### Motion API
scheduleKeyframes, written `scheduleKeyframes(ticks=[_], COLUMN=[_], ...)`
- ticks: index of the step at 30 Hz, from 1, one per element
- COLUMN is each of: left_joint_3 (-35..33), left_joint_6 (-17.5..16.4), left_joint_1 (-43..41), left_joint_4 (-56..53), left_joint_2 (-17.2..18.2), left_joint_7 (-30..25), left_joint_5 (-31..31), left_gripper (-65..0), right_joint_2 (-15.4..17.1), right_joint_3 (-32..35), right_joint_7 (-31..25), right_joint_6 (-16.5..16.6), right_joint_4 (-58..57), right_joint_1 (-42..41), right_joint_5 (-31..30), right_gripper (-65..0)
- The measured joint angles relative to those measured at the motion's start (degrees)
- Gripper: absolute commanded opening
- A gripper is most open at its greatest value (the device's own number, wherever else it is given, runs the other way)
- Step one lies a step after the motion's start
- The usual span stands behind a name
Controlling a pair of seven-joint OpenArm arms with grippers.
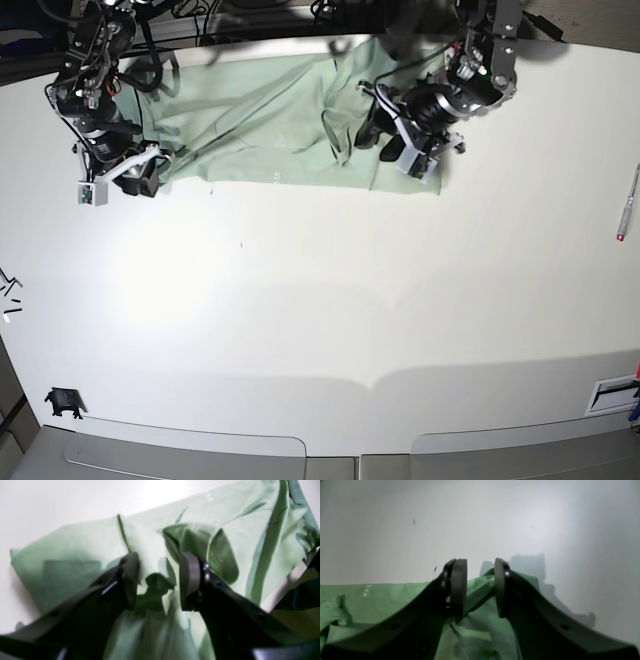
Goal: Fold the T-shirt properly
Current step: 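Grasp the strip's end with the left gripper and fold it toward the right gripper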
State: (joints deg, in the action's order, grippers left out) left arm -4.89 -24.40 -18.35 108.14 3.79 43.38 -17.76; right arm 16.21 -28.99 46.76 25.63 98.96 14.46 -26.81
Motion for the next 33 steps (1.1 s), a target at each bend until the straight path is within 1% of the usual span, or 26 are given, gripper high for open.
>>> scheduleKeyframes(ticks=[3,5,7,12,14,17,21,22,23,24,25,28,31,33], left_joint_3=[-0.11,-0.09,-0.24,-2.78,-4.20,-4.81,-4.83,-4.83,-4.81,-4.83,-4.83,-4.81,-4.83,-4.85], left_joint_6=[-0.02,0.02,0.00,0.09,0.09,0.20,0.15,0.20,0.22,0.22,0.17,0.15,-0.11,-1.18], left_joint_1=[0.09,0.11,0.07,0.57,1.70,3.98,7.28,8.13,8.76,9.44,9.97,11.45,11.45,10.21], left_joint_4=[-0.17,-0.61,-0.74,-0.76,-0.79,-1.51,-7.19,-8.79,-10.08,-10.99,-11.28,-9.62,-2.49,2.49], left_joint_2=[0.00,0.04,0.04,0.04,-0.24,-2.62,-5.86,-6.27,-6.71,-6.99,-7.10,-7.08,-6.67,-4.90], left_joint_7=[-0.11,-0.13,-0.15,-4.35,-4.22,-4.55,-6.14,-6.05,-5.95,-5.90,-5.31,-0.33,5.51,6.10], left_joint_5=[0.02,0.02,-0.17,-0.26,-0.26,-0.04,-0.09,-0.02,0.07,-0.02,-0.09,-1.01,-1.09,-1.73], left_gripper=[-54.6,-64.2,-65.0,-65.0,-65.0,-65.0,-65.0,-58.3,-48.6,-40.6,-36.4,-35.9,-36.0,-38.2], right_joint_2=[0.00,0.00,-0.02,0.00,0.00,0.00,0.00,0.00,0.02,0.00,0.00,0.00,-0.02,-0.02], right_joint_3=[0.00,0.00,0.00,0.00,0.00,0.00,0.00,0.00,0.00,0.00,0.00,0.00,0.02,0.02], right_joint_7=[-0.02,-0.02,-0.02,-0.02,-0.02,0.00,-0.02,-0.02,0.00,0.02,-0.02,0.02,0.04,0.11], right_joint_6=[0.00,0.00,0.00,0.00,0.00,0.00,0.00,0.00,0.00,-0.02,0.00,0.00,0.00,0.00], right_joint_4=[0.00,0.00,0.00,0.00,0.00,0.00,0.00,0.00,0.00,0.00,0.00,0.00,0.00,0.00], right_joint_1=[-0.02,-0.02,-0.02,-0.02,-0.02,0.00,-0.02,0.00,0.00,-0.02,-0.02,0.00,-0.02,0.00], right_joint_5=[-0.04,-0.04,-0.04,-0.04,-0.07,-0.04,-0.07,-0.07,-0.07,-0.02,-0.07,-0.07,-0.07,-0.17], right_gripper=[-47.6,-47.6,-47.6,-47.6,-47.6,-47.6,-47.6,-47.6,-47.6,-47.6,-47.6,-47.6,-47.6,-47.6])
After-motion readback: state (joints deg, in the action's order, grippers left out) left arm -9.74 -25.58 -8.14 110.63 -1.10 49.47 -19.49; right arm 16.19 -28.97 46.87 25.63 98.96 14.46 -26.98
